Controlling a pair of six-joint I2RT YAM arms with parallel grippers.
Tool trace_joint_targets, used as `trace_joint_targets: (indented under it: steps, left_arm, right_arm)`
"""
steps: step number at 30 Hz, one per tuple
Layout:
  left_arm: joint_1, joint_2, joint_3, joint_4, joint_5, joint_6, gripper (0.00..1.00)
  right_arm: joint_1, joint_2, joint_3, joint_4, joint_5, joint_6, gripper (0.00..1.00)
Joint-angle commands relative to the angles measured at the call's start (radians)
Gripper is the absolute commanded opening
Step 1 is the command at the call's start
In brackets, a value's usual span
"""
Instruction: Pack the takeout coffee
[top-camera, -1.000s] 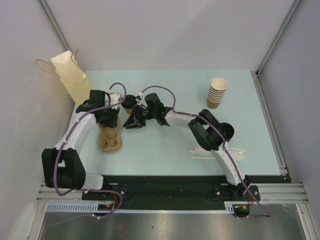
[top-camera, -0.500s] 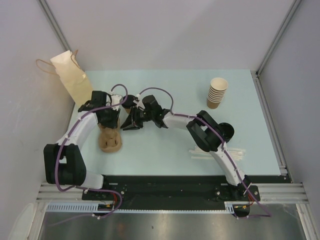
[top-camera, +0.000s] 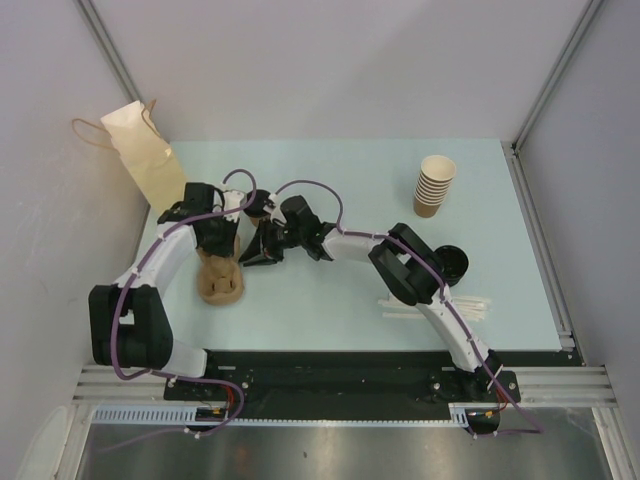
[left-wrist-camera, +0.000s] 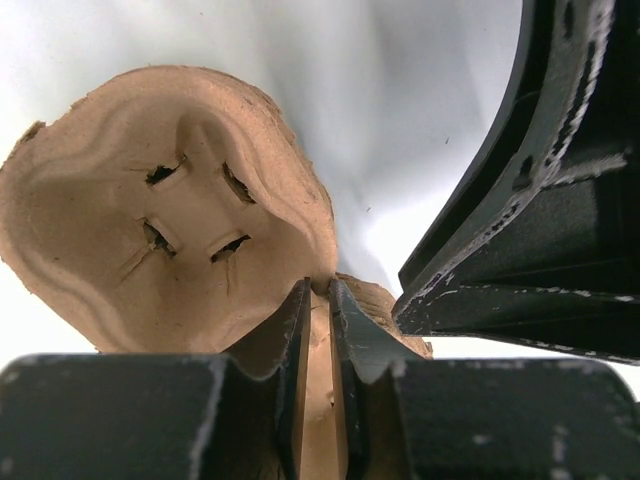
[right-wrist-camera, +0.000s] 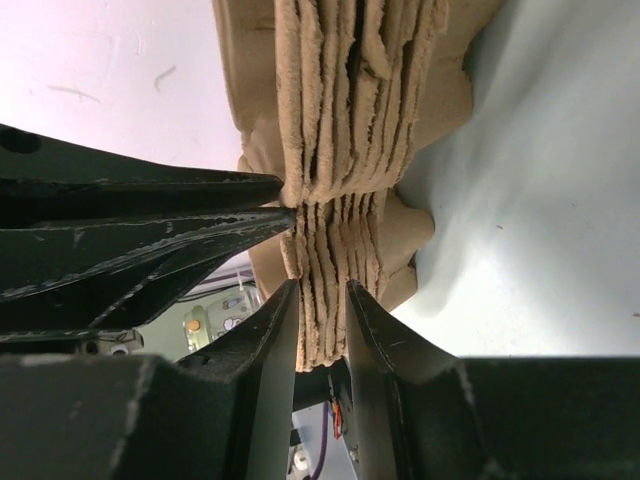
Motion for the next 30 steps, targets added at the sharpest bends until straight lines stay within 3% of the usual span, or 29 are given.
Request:
trace_joint_targets:
  steps: [1,6,7,9,30]
  left_arm:
    - [-0.008,0.009,-0.015,0.015,0.009,0.015,0.18]
    - [-0.008,0.009,-0.010,0.007,0.013,0.016,0.14]
    - [-0.008,0.006,-0.009,-0.001,0.019,0.019,0.05]
    - [-0.008,-0.005,-0.004,-0.011,0.033,0.018,0.00]
    - [-0.007,-0.117,0.106,-0.180,0.116,0.019,0.00]
  right_arm:
    - [0.011,0.016,0.013,0.038,0.015,-0.001,0.30]
    - [0.011,0.016,0.010,0.038,0.016,-0.004,0.30]
    - [0.011,0.014,0.010,0.038,0.018,-0.004,0.30]
    - [0.011,0.013,0.012,0.038,0.019,-0.004,0.30]
    - [0.017,-0.009,0.006,0.035,0.028,-0.007,0.30]
